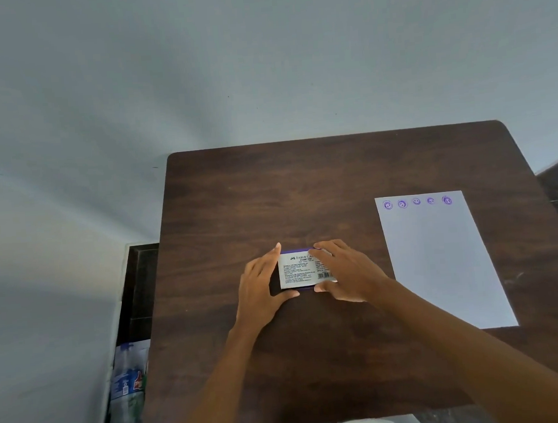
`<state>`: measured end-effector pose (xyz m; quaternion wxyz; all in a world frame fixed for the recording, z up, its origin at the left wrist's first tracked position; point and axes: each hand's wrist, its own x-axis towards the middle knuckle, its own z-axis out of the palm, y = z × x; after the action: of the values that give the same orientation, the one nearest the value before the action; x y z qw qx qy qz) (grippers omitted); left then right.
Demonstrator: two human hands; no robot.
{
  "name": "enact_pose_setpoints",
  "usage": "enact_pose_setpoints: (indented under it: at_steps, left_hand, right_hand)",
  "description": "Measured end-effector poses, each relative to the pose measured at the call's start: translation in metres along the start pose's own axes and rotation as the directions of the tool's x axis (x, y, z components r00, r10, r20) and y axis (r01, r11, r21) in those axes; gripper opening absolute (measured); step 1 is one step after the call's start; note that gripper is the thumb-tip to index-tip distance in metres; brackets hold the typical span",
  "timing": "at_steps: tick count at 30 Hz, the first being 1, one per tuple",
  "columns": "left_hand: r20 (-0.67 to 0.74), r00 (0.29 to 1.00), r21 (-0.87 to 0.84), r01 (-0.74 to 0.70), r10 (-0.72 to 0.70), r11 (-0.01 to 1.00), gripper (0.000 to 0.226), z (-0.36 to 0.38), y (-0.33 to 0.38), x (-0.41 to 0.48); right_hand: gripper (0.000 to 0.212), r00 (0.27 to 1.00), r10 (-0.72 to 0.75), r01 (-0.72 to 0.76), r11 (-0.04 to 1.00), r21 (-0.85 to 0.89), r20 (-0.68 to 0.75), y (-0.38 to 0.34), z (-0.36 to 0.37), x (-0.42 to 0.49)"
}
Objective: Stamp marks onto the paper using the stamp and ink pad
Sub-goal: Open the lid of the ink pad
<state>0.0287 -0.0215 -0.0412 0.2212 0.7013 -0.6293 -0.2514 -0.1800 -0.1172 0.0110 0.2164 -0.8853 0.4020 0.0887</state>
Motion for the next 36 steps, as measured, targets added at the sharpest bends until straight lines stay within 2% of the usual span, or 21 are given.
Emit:
enact_pose_setpoints:
  at_steps: [3, 7, 10, 13, 16, 20, 26, 30, 33, 36]
  left_hand:
    - [-0.009, 1.000, -0.050, 0.024, -0.024, 0.998, 0.110, 0.000, 0.000, 0.001]
    - [-0.008, 0.997, -0.119, 0.073, -0.075, 0.990, 0.110, 0.000, -0.001, 0.000]
    - [0.011, 0.988, -0.160, 0.156, -0.156, 0.975, 0.108, 0.000, 0.001, -0.004]
    - [0.024, 0.984, -0.178, 0.177, -0.175, 0.968, 0.102, 0.003, 0.001, -0.009]
    - [0.034, 0.985, -0.161, 0.171, -0.168, 0.972, 0.094, 0.005, -0.001, -0.010]
    - [0.025, 0.989, -0.158, 0.147, -0.145, 0.976, 0.087, 0.005, -0.003, -0.010]
    - [0.017, 0.985, -0.153, 0.170, -0.169, 0.974, 0.088, 0.008, -0.003, -0.011]
    - [0.009, 0.989, -0.170, 0.148, -0.148, 0.974, 0.089, 0.008, -0.003, -0.011]
    - [-0.082, 0.983, -0.182, 0.146, -0.163, 0.972, 0.090, 0.012, 0.008, -0.018]
    - [-0.297, 0.945, -0.128, 0.104, -0.138, 0.986, 0.070, 0.025, 0.035, -0.028]
  right_hand:
    - [0.068, 0.995, -0.026, 0.023, 0.999, 0.031, 0.098, 0.006, -0.016, 0.008]
    - [0.043, 0.985, -0.102, 0.076, 0.981, 0.181, 0.138, 0.018, -0.045, 0.023]
    - [0.041, 0.988, -0.036, -0.013, 0.951, 0.308, 0.151, 0.023, -0.057, 0.035]
    - [0.046, 0.989, 0.044, -0.088, 0.941, 0.326, 0.141, 0.027, -0.057, 0.053]
    - [0.040, 0.984, 0.124, -0.159, 0.934, 0.320, 0.126, 0.030, -0.052, 0.070]
    - [0.048, 0.967, 0.248, -0.253, 0.899, 0.358, 0.061, 0.035, -0.036, 0.078]
    - [0.050, 0.963, 0.270, -0.241, 0.889, 0.389, -0.022, 0.038, -0.025, 0.073]
    - [0.042, 0.914, 0.360, -0.239, 0.851, 0.468, -0.188, 0.038, -0.040, 0.046]
    - [0.035, 0.872, 0.425, -0.271, 0.832, 0.485, -0.242, 0.046, -0.039, 0.000]
    - [0.045, 0.884, 0.423, -0.317, 0.857, 0.406, -0.201, 0.053, -0.019, -0.040]
